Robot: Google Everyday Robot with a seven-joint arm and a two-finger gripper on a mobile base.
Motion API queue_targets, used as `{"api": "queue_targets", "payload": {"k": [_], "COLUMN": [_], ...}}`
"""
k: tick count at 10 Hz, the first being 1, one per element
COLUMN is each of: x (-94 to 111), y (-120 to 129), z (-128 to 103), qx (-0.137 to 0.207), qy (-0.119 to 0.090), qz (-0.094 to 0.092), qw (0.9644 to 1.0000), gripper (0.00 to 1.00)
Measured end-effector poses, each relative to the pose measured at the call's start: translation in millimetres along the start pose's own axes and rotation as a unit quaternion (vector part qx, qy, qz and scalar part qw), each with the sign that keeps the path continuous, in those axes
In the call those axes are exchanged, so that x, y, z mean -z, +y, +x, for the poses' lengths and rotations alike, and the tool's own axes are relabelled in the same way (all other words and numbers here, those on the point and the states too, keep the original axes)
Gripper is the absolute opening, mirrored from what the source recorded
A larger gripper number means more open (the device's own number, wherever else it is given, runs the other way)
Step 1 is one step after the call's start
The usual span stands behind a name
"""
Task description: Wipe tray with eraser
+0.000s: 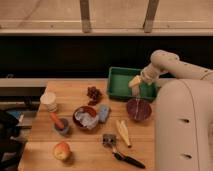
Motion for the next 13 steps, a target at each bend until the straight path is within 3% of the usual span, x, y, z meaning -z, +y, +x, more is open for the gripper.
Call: {"api": "queue_targets", "payload": {"k": [3, 11, 13], "x": [-16.3, -36.1, -51.8], "y": [0.8, -14.8, -15.5], "z": [0.0, 10.2, 9.1], "qx": [0.007, -0.003, -0.004], "qy": [0.002, 0.007, 0.013], "qz": [-0.009, -0.01, -0.014], "qw": [0.9999, 0.9999, 0.9998], "gripper": [0.8, 0.8, 0.8]}}
